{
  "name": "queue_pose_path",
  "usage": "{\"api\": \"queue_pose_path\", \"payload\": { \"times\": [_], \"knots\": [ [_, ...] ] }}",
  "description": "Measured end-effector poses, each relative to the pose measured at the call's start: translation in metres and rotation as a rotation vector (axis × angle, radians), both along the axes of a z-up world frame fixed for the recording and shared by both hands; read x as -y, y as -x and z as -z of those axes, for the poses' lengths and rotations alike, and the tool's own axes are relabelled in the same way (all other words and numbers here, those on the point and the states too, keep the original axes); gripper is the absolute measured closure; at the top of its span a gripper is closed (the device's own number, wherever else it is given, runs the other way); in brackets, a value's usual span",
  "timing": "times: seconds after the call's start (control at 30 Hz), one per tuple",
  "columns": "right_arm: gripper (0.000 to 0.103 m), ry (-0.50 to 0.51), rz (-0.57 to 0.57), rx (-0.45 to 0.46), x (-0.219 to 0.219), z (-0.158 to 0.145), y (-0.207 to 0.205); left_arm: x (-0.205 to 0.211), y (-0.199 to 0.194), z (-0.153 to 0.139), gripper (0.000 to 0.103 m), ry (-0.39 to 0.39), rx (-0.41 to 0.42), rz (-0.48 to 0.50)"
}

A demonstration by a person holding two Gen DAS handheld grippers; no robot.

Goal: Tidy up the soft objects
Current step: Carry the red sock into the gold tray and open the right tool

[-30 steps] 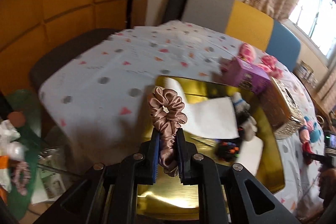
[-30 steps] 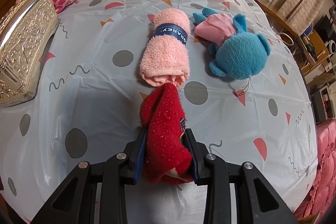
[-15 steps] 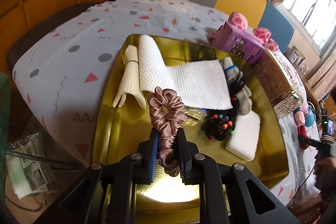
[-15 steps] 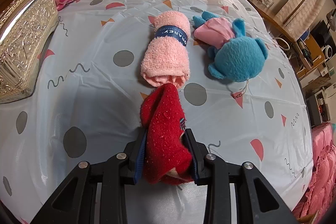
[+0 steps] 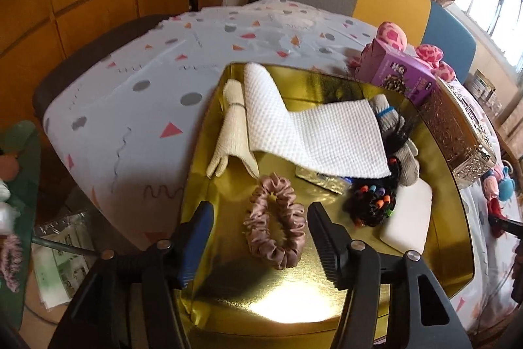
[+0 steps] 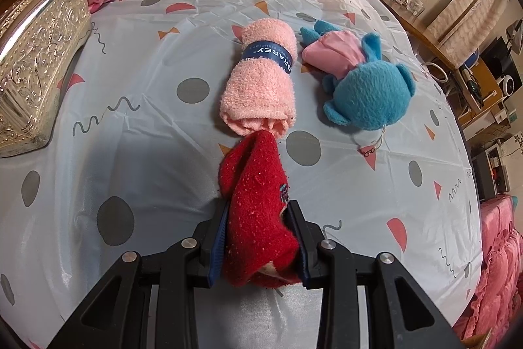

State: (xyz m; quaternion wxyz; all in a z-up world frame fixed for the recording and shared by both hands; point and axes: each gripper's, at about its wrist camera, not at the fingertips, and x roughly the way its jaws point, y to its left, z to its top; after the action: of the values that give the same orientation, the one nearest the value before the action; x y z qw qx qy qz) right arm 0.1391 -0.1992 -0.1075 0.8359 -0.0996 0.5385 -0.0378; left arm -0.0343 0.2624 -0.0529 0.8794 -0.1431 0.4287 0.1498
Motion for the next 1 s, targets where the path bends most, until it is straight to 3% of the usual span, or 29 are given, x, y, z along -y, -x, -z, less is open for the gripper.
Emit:
{"api": "queue_pose_path", "payload": {
  "times": [0.23, 0.43, 0.63, 0.83, 1.0],
  "knots": [
    [0.071, 0.015, -0.007, 0.004, -0.002, 0.000, 0.001, 0.015, 0.003, -0.025, 0.026, -0.075, 0.061, -0.007],
    [0.072, 0.014, -0.011, 0.003, -0.001, -0.001, 0.003, 0.028, 0.003, -0.033, 0.025, -0.111, 0.085, 0.001],
    [0.072, -0.087, 0.045, -0.010, 0.014, -0.005, -0.006, 0.032, 0.004, -0.029, 0.024, -0.106, 0.078, 0.000],
    [0.072, -0.082, 0.048, -0.007, 0.015, -0.005, -0.010, 0.034, 0.003, -0.026, 0.022, -0.093, 0.074, 0.014],
    [0.075, -0.194, 0.098, 0.021, 0.020, -0.020, -0.008, 0.034, 0.004, -0.029, 0.021, -0.098, 0.085, 0.017]
  ]
}}
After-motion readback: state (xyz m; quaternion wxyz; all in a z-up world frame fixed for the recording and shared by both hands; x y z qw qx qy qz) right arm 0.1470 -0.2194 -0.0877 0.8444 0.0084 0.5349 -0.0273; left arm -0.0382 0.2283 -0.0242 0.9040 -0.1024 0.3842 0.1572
